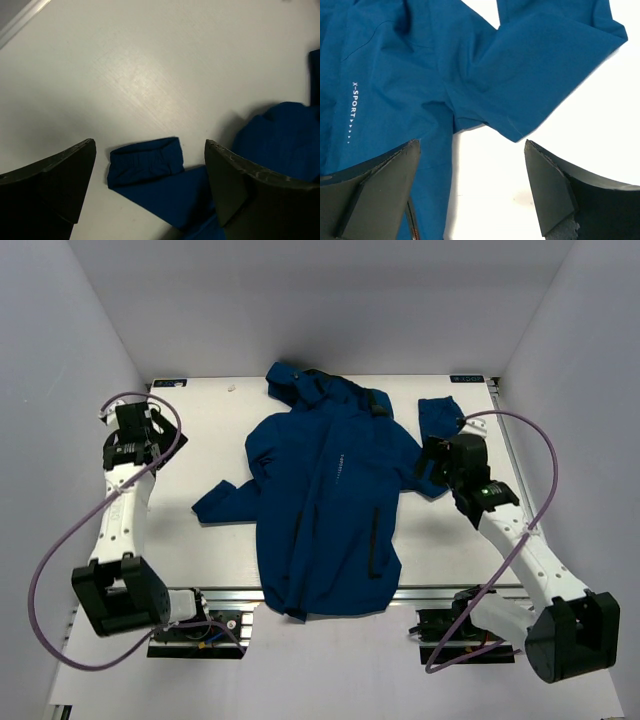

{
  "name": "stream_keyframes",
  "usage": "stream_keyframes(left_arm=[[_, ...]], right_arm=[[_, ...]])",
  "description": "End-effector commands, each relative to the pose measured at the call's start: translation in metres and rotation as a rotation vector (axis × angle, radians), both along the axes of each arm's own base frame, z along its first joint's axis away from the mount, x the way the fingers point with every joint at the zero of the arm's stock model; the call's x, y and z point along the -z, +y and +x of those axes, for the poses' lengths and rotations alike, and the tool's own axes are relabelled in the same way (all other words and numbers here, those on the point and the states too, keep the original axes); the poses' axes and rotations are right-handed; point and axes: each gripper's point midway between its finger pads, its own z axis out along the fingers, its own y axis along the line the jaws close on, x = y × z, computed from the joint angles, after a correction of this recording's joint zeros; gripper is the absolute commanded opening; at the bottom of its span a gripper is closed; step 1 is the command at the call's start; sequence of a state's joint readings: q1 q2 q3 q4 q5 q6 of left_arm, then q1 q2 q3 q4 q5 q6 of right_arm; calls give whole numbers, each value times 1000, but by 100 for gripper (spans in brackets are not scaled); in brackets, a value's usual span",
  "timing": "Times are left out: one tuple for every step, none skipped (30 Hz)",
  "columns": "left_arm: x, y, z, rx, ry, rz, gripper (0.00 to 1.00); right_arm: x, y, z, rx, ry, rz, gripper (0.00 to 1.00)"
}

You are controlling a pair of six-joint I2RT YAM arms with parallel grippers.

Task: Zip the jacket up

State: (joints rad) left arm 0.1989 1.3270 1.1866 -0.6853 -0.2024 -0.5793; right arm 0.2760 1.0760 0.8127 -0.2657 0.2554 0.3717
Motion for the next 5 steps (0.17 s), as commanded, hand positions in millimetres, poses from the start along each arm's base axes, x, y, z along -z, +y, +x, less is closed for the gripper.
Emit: stream_keyframes(left_arm=[[-41,2,7,14,-167,55,98],[-43,1,7,21,-179,57,98],[-44,0,8,31,-189,57,98],[-41,-1,9,47,-188,59,98],[-43,-4,9,70,-199,61,98]], right_arm=[[-12,-10,0,56,-51,-1,90],[-13,-9,-1,53,-56,0,89],[-15,-10,-1,45,-70,-2,89],[-15,-13,0,65,-79,-12,89],[-15,-18,0,103,-84,-7,89]])
